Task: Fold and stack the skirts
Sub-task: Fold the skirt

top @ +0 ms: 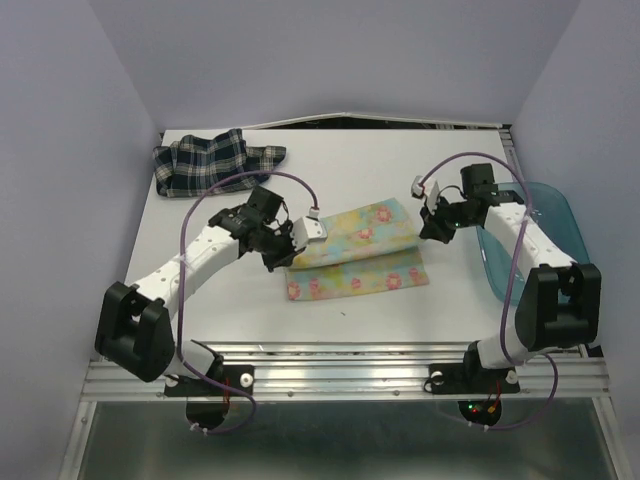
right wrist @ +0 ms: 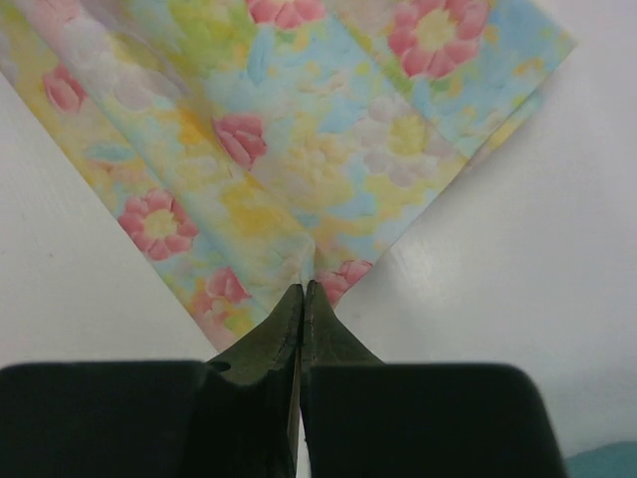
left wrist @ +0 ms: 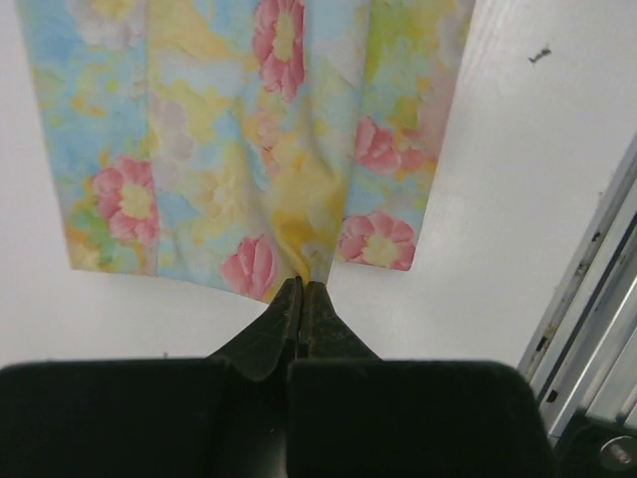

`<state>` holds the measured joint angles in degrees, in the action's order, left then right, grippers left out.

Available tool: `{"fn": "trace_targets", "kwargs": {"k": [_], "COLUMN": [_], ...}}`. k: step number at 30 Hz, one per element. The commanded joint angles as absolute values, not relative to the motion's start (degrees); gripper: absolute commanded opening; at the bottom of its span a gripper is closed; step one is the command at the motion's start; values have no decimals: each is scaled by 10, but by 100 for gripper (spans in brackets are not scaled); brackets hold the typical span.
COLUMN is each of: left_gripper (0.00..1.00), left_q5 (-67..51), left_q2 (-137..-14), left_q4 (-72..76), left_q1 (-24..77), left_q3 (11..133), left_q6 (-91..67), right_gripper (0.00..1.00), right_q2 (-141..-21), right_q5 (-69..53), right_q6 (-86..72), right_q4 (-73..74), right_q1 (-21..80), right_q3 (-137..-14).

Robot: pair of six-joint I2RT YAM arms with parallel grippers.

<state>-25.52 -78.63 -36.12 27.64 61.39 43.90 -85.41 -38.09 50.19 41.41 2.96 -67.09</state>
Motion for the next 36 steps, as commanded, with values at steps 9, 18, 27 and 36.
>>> {"fn": "trace_targets", "kwargs": {"k": [9,18,27,36], "left_gripper": [61,56,46,24], "left_q5": [-243,-212,-155,-122], "left_q2": [-756,-765,-862,-904], "left_q4": [-321,-279,-228,-231], "left_q1": [333,334,372,405], "left_q3": [534,579,563,508], "left_q6": [430,362,333,319], "right_gripper": [69,60,56,50], "right_q2": [-850,-875,-964,-1125], "right_q5": [-359,-399,-349,-241], "right_q6": [538,393,258,178], "right_q4": [463,481,460,392], "right_q1": [30,30,66,66], "right_q3": [-639,-722,-675,-761]}}
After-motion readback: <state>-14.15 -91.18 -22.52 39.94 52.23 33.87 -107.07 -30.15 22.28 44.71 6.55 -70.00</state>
